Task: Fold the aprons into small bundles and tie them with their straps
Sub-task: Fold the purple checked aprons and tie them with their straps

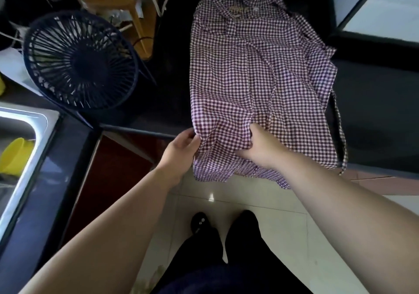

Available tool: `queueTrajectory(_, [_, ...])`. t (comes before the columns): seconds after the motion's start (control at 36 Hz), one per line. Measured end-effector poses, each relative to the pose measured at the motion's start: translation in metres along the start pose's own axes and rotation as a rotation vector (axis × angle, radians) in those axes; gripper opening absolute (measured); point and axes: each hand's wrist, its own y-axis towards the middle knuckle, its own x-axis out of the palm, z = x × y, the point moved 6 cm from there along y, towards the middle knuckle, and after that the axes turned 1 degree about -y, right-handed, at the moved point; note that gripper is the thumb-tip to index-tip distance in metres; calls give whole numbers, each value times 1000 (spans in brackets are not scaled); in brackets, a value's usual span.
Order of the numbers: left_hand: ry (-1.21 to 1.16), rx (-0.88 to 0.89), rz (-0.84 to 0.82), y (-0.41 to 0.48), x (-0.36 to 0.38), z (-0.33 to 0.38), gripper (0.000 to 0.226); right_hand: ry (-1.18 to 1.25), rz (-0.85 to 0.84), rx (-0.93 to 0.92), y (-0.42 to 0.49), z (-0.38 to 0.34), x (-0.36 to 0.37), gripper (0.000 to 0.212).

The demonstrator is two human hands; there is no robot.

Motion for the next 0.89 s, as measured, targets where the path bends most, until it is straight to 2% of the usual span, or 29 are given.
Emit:
queueTrajectory(0.08, [74, -15, -110, -2, 5, 3, 24, -73, 22, -13, -3, 3, 0, 48])
queueTrajectory(0.14, [136, -20, -128, -2, 6, 4, 20, -103, 31, -43, -3, 1, 0, 44])
queueTrajectory(0.28, [81, -37, -43, -2, -2, 6, 8, -133, 43, -53, -3, 3, 0, 35])
queueTrajectory(0.39, [230, -3, -10, -4, -10, 7, 16, -113, 116, -19, -6, 11, -14, 19])
queueTrajectory(0.47, [255, 12, 57, -5, -15, 1, 28, -232, 175, 20, -9, 10, -16, 13])
queueTrajectory(0.53, [217, -3, 93, -6, -14, -6, 32, -284, 173, 39, -11, 8, -13, 14])
queueTrajectory(0.64, [173, -58, 35, -10, -3, -14, 31, -140, 76, 102, -13, 15, -7, 4])
queueTrajectory(0.78, [-192, -262, -132, -10, 16, -17, 45, -14, 64, 115, -6, 19, -14, 17])
queueTrajectory(0.89, [-132, -281, -169, -8, 21, -17, 54, 1, 82, 103, -3, 27, -19, 22])
